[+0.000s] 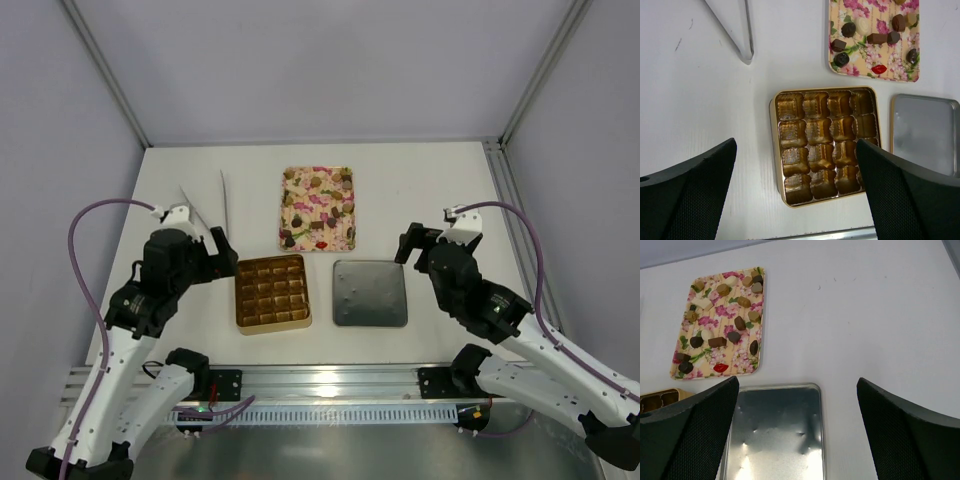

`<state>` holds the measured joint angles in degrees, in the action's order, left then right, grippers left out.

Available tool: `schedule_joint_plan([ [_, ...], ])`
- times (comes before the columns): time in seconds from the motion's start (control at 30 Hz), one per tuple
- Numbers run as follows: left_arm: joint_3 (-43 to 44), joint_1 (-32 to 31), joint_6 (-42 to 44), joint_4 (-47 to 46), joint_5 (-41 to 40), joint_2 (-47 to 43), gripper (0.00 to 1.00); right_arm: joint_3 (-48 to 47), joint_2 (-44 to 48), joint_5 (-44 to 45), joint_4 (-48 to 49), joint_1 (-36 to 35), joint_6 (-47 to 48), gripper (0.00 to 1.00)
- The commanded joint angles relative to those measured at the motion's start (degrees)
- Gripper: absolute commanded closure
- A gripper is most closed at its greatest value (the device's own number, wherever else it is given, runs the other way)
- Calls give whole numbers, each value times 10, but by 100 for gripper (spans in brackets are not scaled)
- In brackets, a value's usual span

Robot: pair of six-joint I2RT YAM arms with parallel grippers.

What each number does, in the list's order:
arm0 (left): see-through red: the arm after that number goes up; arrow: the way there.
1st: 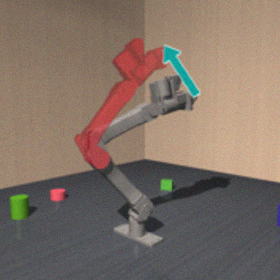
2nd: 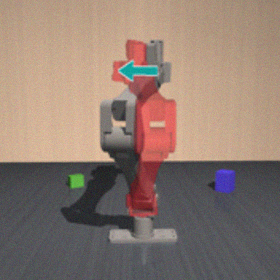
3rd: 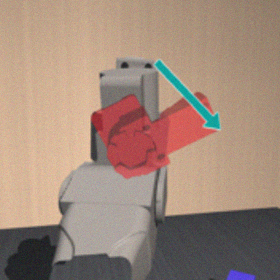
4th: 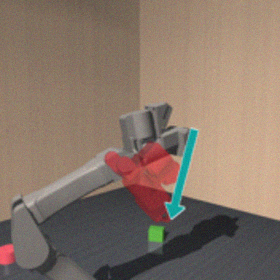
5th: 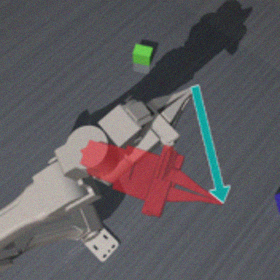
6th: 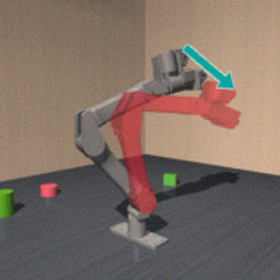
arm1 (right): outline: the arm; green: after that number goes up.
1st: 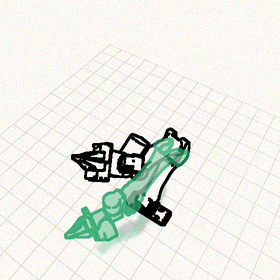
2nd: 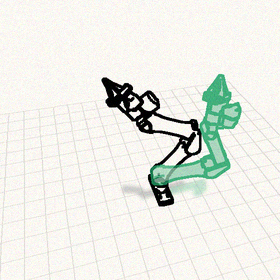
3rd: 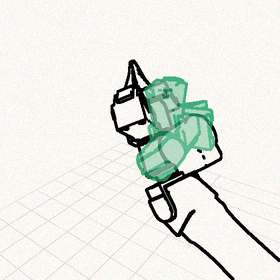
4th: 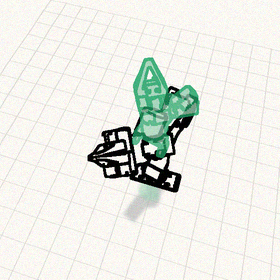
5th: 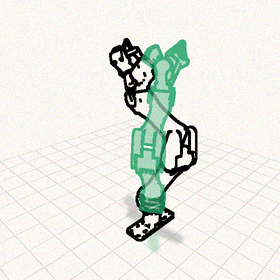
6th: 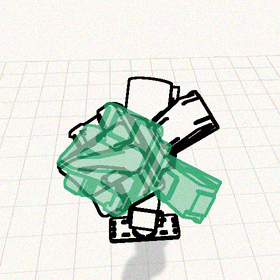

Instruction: Pack the chocolate

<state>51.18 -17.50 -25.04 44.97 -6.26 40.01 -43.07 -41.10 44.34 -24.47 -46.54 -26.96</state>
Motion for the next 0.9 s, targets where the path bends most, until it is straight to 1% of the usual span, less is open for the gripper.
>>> schedule_joint_plan([
  [0.0,10,4,1,-16,-30,-11,0,0,11,4,16,-2,6,0],
  [0.13,13,3,-4,-10,-56,-12,0,-2,16,-7,11,-2,22,0],
  [0.2,19,3,-11,-6,-83,-2,0,-3,16,-17,13,-2,30,0],
  [0.37,66,3,-34,11,-139,73,0,3,16,-51,30,-2,53,0],
  [0.43,89,4,-39,4,-175,108,0,5,15,-60,39,-2,58,0],
  [0.47,100,5,-41,2,-185,154,0,7,12,-65,44,-3,60,0],
  [0.53,129,13,-39,-12,-198,202,0,8,9,-86,58,-2,62,0],
  [0.57,139,18,-37,-17,-198,258,0,7,6,-93,62,-2,60,0],
  [0.63,166,46,-36,-37,-181,312,0,4,1,-112,65,-3,58,0],
  [0.67,175,56,-40,-44,-175,360,0,2,0,-117,65,-3,56,0],
  [0.73,200,73,-41,-67,-157,409,0,-2,-5,-131,63,-2,54,0],
  [0.77,207,86,-41,-80,-146,454,0,-3,-5,-135,63,-2,53,0],
  [0.8,218,89,-34,-101,-138,474,0,-3,-5,-142,63,-3,52,0],
  [0.87,241,101,-31,-112,-134,519,1,-3,-4,-148,65,-2,51,0],
])
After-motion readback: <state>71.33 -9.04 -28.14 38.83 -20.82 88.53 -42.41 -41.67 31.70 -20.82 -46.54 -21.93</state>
